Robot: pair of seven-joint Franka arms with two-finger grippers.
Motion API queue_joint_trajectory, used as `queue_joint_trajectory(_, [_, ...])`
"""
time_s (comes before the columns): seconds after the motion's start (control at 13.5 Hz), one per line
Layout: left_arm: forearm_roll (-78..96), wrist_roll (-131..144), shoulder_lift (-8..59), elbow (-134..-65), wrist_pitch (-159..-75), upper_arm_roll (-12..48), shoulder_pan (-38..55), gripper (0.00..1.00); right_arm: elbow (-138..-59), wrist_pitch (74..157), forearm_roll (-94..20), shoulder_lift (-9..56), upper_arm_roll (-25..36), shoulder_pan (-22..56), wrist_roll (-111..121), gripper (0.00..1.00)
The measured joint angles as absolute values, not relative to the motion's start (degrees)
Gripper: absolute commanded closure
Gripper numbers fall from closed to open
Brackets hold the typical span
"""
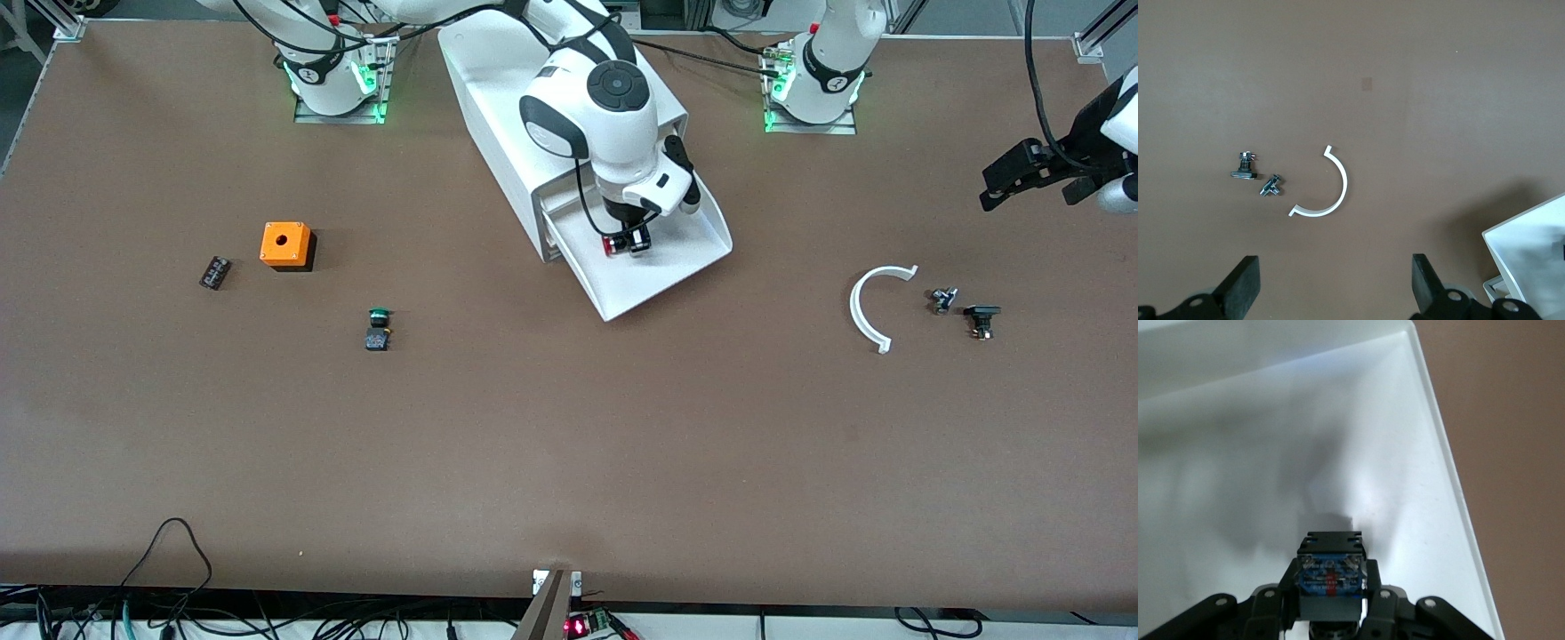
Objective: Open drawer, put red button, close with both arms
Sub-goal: 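Open the right gripper and lift it out of the drawer, then push the drawer shut with the left gripper while the right gripper retracts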
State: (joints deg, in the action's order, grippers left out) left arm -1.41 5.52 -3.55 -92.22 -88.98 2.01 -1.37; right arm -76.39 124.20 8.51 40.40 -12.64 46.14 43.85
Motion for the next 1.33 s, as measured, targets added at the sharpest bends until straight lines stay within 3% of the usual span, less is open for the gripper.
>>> queue_joint_trajectory(0.07, [-1.4,5.5,-3.5,-92.2,-89.0,2.0,-1.4,0.00,-76.4,124.2,8.5,40.5,-12.7,46.5,43.9,0.60])
queue_joint_trajectory(0.15, [-1.4,5.5,-3.5,-92.2,-89.0,1.9,-1.4,0.00,-76.4,124.2,8.5,40.6,-12.7,46.9,44.0,0.44])
queue_joint_trajectory(0.22, [-1.4,5.5,-3.5,-92.2,-89.0,1.8,-1.5,0.00,-76.4,124.2,8.5,40.7,-12.7,47.2,44.0,0.01])
queue_joint_trajectory(0.59, [-1.4,5.5,-3.3,-92.3,-89.0,1.5,-1.6,0.00,-74.7,124.2,5.9,40.2,-12.6,47.1,38.1,0.00])
queue_joint_trajectory(0.89, [-1.4,5.5,-1.5,-92.9,-89.9,1.5,-1.6,0.00,-73.0,123.2,4.6,33.4,-12.4,43.3,24.6,0.00])
queue_joint_trajectory(1.33, [0.4,12.8,6.6,-102.4,-108.7,6.6,-1.0,0.00,-74.3,114.4,3.0,25.8,-11.7,30.2,6.8,0.00])
